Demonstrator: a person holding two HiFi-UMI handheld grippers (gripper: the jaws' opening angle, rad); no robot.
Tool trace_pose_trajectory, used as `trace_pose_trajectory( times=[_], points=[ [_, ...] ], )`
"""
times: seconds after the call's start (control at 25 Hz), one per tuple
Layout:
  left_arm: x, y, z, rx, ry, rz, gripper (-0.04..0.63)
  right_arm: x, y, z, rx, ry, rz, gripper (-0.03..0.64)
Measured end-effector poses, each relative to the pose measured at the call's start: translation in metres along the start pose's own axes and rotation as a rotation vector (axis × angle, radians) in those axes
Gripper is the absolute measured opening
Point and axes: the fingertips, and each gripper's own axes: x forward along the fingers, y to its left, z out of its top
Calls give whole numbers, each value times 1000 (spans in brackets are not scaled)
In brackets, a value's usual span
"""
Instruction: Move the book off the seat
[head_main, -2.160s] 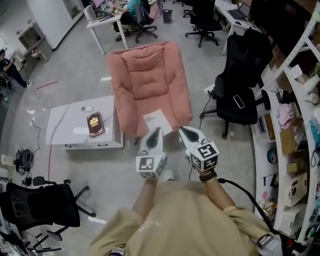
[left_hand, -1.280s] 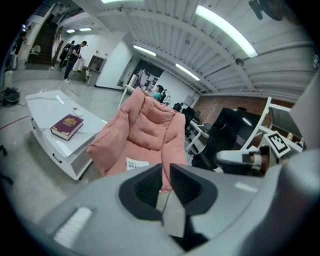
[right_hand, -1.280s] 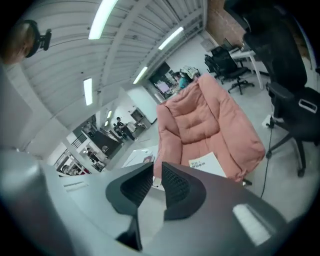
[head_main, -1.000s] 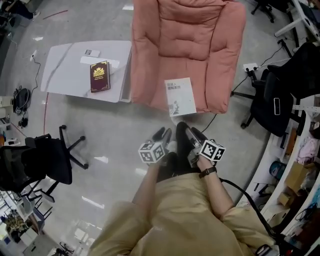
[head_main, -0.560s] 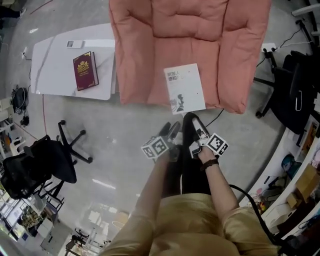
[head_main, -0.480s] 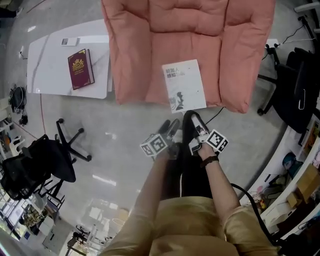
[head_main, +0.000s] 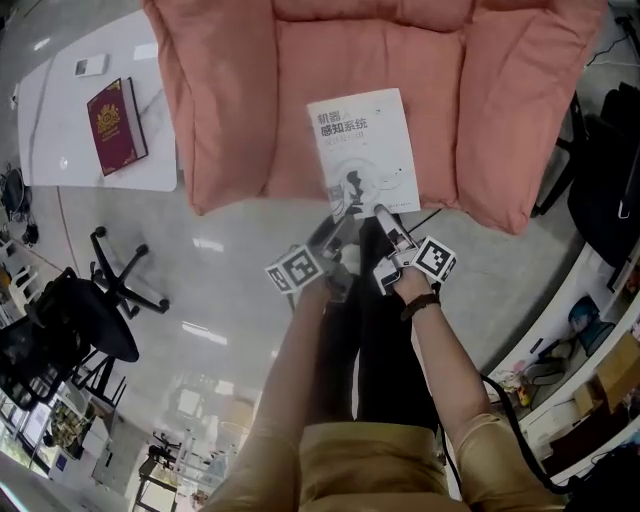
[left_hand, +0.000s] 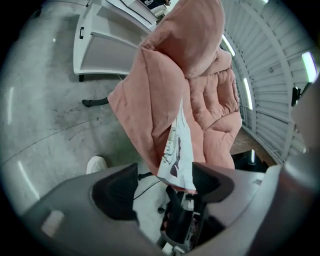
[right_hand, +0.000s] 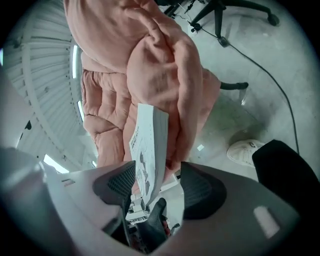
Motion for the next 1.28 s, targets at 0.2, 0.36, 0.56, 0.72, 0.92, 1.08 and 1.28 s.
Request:
trace_pose_trajectory(
  times=[0.2, 0.36, 0.56, 0.72, 0.92, 1.08, 1.28],
  points=[
    [12, 1, 4, -33, -18, -43, 246, 11, 4, 8, 21, -5, 107, 129],
    [13, -1, 4, -48, -4, -15, 83, 10, 9, 6, 33, -10, 97, 80],
    [6, -22, 4, 16, 56, -49, 51, 5, 27, 6, -34, 5, 75, 54],
    [-6, -42, 7, 97, 61, -43, 46, -5, 46, 4, -54, 5, 62, 51],
    [-29, -72, 6, 125, 77, -32, 49, -24, 69, -7, -6, 12, 12, 50],
    [-47, -96, 5, 144, 68, -54, 51, -40, 90, -15, -10, 8, 1, 49],
    [-74, -139, 4, 184, 51, -93, 51, -66, 139, -21, -63, -16, 59, 49]
  ],
)
